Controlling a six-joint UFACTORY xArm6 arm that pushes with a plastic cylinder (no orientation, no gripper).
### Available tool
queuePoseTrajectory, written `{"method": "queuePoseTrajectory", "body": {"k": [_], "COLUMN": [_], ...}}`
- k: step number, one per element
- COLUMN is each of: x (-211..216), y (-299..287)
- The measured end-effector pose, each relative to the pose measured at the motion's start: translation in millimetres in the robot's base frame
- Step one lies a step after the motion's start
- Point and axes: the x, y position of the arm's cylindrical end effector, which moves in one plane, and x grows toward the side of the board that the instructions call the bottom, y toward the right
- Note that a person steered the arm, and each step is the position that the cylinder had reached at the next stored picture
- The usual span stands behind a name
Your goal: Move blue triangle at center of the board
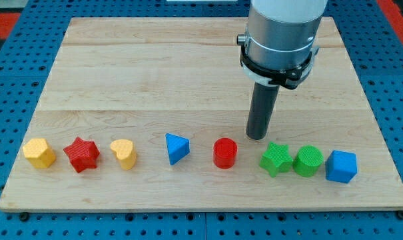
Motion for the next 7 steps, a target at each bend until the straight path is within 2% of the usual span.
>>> {"method": "queuePoseTrajectory", "body": {"k": [1, 3, 4, 5, 6, 7], "x": [0.0, -43.2, -45.1, -24.9, -7.4, -14.6], "y": [0.9, 43.0, 84.3, 115.9, 31.5, -40.9]}}
